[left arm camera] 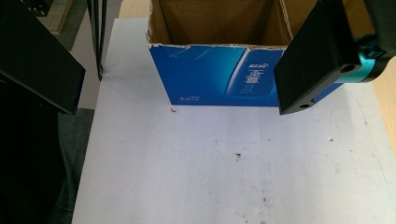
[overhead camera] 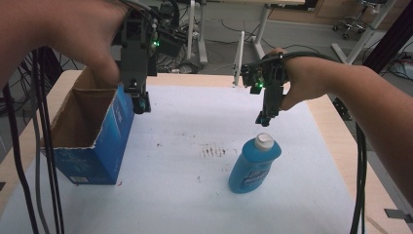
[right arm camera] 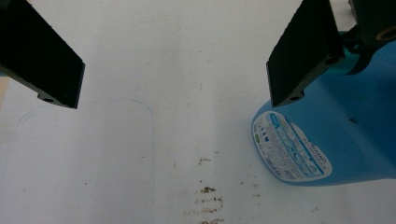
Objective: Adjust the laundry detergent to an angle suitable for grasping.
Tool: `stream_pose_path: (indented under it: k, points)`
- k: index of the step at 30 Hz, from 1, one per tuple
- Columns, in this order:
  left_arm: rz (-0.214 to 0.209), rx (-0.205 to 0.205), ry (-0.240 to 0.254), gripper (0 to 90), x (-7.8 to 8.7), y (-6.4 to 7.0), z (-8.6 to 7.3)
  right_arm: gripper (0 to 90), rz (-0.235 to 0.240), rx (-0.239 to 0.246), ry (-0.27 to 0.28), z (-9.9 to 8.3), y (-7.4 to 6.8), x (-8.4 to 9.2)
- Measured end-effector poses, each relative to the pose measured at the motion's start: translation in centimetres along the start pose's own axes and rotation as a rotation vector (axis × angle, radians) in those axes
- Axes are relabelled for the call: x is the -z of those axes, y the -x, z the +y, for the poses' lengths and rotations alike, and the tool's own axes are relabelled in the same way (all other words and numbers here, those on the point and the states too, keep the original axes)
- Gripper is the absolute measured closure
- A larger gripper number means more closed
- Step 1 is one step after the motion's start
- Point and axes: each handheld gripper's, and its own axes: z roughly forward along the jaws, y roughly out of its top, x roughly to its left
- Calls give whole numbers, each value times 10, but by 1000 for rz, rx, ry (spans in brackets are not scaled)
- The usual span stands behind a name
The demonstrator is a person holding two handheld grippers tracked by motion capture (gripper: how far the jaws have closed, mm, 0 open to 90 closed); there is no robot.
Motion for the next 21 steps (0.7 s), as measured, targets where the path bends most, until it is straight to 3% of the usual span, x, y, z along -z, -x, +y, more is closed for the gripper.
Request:
stream_pose_path:
  k: [21]
  points:
    - [-9, 10, 0, 17, -4, 3, 4, 33, -7, -10, 2, -7, 0, 1]
